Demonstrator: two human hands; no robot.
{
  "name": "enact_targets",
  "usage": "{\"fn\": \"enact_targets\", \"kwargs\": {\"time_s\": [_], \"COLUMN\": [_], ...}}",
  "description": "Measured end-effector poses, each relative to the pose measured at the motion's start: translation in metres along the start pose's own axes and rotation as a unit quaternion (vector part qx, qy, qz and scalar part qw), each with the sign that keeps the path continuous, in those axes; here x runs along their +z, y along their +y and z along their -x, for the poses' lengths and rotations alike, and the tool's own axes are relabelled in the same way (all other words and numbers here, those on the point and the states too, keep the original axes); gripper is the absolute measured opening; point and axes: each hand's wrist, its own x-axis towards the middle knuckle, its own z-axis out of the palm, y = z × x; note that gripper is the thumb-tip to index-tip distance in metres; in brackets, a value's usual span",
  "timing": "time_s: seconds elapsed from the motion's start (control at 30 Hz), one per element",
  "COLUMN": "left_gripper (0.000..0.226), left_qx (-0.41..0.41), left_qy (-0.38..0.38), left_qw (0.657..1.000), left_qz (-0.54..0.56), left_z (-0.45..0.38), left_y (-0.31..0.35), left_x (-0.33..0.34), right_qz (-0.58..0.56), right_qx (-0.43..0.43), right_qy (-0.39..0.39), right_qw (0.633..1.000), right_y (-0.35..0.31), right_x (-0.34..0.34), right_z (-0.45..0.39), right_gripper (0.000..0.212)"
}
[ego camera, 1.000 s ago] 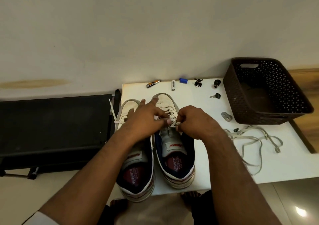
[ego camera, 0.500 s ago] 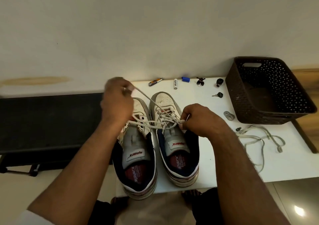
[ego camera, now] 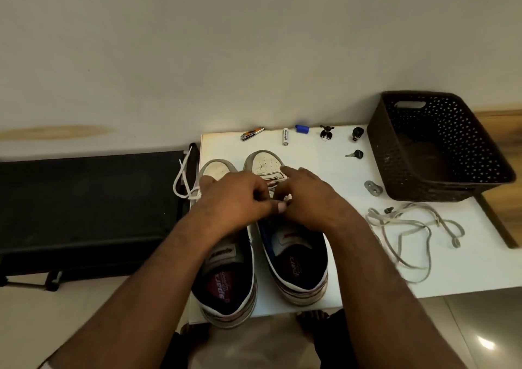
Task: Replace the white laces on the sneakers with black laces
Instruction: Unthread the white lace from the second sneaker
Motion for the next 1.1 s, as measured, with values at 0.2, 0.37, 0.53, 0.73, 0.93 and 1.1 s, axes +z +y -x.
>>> {"fn": "enact_targets", "kwargs": {"time_s": [0.2, 0.37, 0.53, 0.73, 0.93, 1.1], "left_gripper": [0.025, 0.010, 0.010, 0.009, 0.008, 0.007], "left_qx": [-0.022, -0.037, -0.039, -0.042, -0.039, -0.045], "left_qy": [-0.020, -0.025, -0.018, -0.008, 0.005, 0.010], "left_qw": [1.000, 0.999, 0.999, 0.998, 0.998, 0.999], "left_qz": [0.000, 0.032, 0.028, 0.045, 0.052, 0.019], "left_z": [-0.001, -0.003, -0.007, -0.005, -0.007, -0.010], "left_y": [-0.013, -0.014, -0.013, -0.019, -0.020, -0.016], "left_x": [-0.002, -0.001, 0.000, -0.001, -0.001, 0.001], "right_qz": [-0.124, -0.203, -0.056, -0.190, -0.474, -0.085], "right_qx": [0.009, 0.122, 0.034, 0.060, 0.140, 0.009], "right_qy": [0.037, 0.169, 0.060, 0.185, 0.400, 0.101], "right_qw": [0.992, 0.957, 0.996, 0.962, 0.772, 0.991], "right_y": [0.007, 0.026, 0.000, 0.004, 0.031, 0.001], "right_x": [-0.005, -0.015, -0.003, -0.003, -0.022, 0.000], "right_z": [-0.001, 0.002, 0.000, -0.006, -0.001, -0.004], "right_gripper": [0.006, 0.007, 0.028, 0.011, 0.026, 0.033]}}
